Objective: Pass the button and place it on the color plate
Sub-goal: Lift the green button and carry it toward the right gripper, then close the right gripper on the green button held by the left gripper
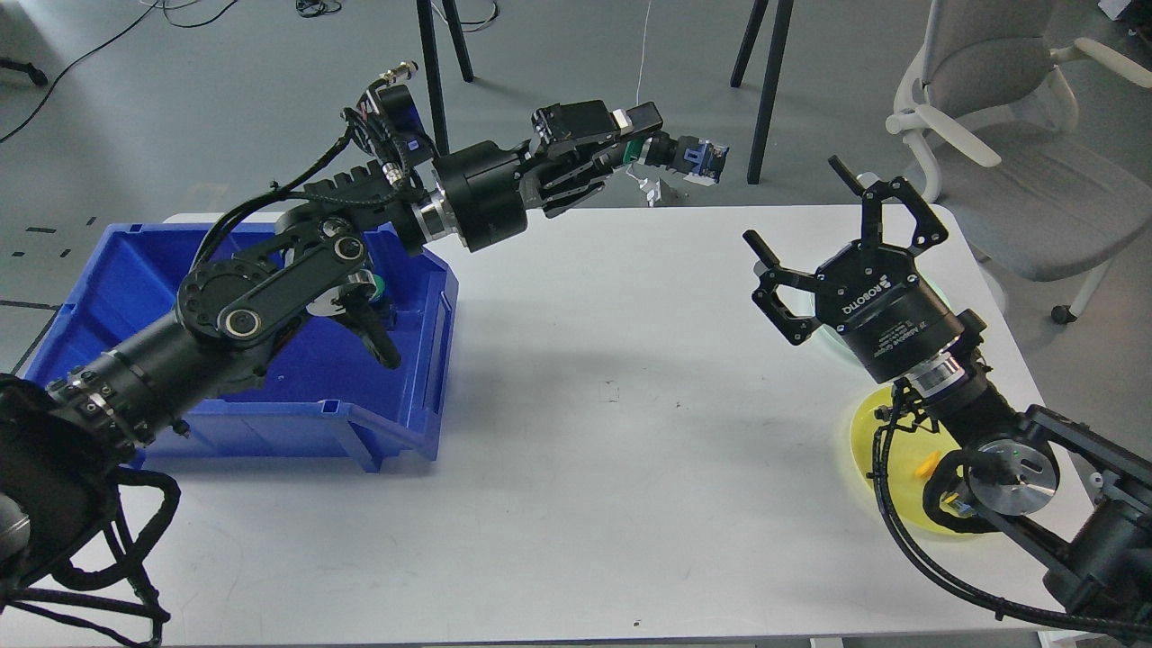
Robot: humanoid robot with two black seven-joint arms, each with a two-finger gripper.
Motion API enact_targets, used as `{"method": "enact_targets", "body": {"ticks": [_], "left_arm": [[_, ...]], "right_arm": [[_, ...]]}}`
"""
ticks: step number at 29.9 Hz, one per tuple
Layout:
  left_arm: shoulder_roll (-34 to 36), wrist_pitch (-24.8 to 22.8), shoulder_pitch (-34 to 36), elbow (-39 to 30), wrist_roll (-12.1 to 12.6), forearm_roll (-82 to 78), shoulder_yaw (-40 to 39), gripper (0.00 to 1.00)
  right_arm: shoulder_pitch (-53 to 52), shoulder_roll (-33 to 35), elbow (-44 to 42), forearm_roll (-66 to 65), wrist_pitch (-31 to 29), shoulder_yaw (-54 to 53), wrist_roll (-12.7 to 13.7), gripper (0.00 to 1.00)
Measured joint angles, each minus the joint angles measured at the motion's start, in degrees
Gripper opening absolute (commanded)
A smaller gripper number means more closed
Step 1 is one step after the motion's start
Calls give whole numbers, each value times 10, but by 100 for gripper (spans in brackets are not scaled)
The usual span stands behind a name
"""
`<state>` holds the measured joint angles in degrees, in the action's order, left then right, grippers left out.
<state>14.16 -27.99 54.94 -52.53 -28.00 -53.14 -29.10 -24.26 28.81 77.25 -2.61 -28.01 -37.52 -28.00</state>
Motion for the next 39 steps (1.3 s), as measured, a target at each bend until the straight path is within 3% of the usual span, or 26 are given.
{"method": "enact_targets", "body": {"ticks": [7,24,39], "left_arm": [[0,0,0,0,0,-1,1,23],[0,0,0,0,0,-6,2,23],[0,0,1,1,0,-7,2,23]], "right_arm": [[-18,-42,-19,0,0,15,0,88],[-108,-37,-36,37,0,77,0,87],[-121,-38,-44,39,0,86,0,77]]}}
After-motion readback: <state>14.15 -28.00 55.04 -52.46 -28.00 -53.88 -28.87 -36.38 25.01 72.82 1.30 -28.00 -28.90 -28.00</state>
